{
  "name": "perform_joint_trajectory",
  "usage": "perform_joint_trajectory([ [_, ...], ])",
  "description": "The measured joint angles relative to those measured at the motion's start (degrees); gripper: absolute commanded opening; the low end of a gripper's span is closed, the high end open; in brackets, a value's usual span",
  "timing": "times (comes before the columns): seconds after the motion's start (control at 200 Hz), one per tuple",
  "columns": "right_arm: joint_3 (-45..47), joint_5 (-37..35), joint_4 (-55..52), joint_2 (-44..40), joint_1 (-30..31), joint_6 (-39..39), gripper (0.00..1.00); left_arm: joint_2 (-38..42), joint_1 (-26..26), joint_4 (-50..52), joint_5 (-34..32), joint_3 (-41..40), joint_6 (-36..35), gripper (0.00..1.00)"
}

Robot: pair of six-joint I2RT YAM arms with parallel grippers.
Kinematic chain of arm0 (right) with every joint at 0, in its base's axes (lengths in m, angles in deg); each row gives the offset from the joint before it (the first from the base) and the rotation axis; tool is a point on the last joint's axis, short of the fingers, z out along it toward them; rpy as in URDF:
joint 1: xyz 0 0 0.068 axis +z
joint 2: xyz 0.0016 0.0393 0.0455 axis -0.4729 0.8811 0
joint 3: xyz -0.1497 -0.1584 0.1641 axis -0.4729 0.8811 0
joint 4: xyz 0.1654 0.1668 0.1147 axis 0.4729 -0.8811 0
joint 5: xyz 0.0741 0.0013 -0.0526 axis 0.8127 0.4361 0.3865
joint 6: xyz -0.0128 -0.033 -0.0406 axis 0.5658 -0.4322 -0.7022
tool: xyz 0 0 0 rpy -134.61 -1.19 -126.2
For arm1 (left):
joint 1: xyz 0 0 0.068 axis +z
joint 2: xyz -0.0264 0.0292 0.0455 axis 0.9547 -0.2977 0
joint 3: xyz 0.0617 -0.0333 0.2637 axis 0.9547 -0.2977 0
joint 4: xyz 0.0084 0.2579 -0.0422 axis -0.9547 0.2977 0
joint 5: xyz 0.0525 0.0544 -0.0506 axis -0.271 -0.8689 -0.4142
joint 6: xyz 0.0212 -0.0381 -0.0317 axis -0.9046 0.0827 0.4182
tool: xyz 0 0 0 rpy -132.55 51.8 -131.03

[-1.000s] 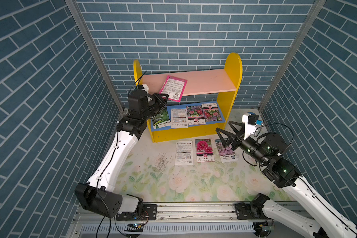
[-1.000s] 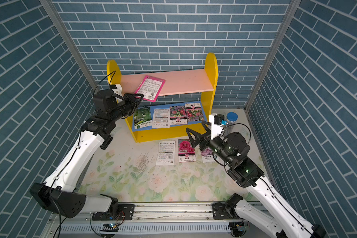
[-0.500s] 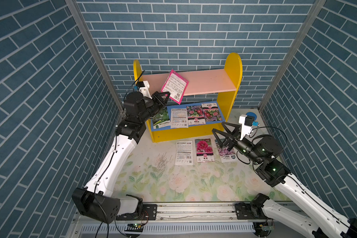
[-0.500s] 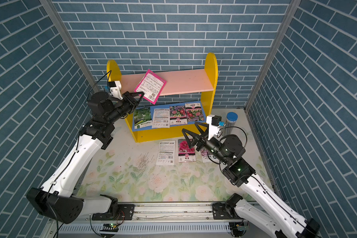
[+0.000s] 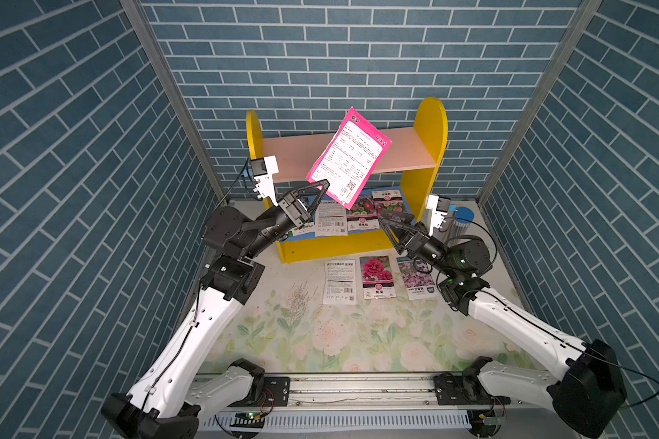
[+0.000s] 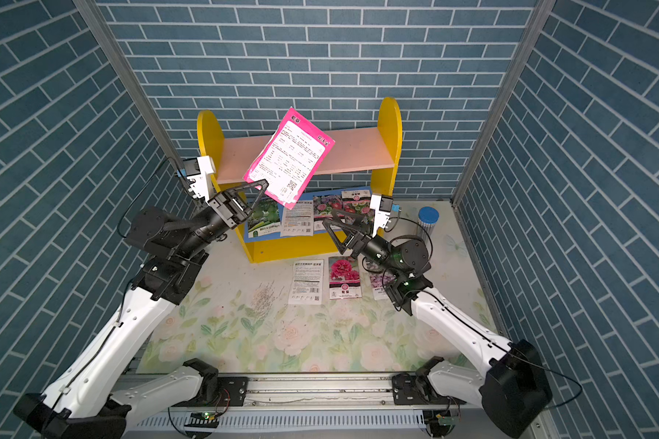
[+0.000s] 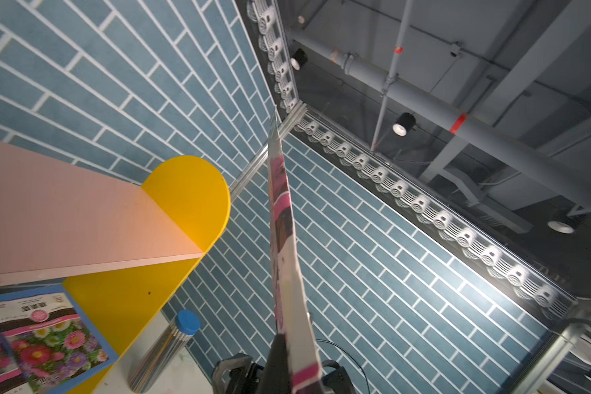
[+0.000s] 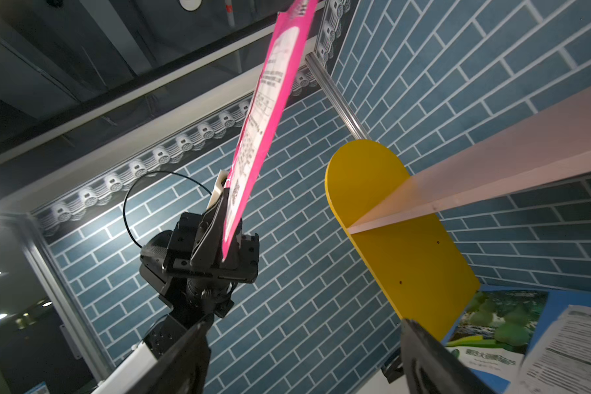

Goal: Take the seed bag off the shelf
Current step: Pick up the seed packet from the shelf.

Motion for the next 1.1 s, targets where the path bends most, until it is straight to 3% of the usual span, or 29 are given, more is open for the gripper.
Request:
perform_joint_trajectory([
  [0.265,-5.27,3.37,9.40,4.85,0.00,5.60,0.79,1.62,-2.64,-2.73,0.22,-5.42,-0.31,0.00],
  [0.715,-9.14,4.81,11.61,7.43,-0.26,6.88,0.64,3.58,-4.42,-3.41,0.20,-7.45,-1.03,0.00],
  [1.1,-10.05,5.31,11.26,7.82,-0.50,7.41,0.17,3.76,-5.46,-2.58,-0.31,-8.63,-2.29,0.00],
])
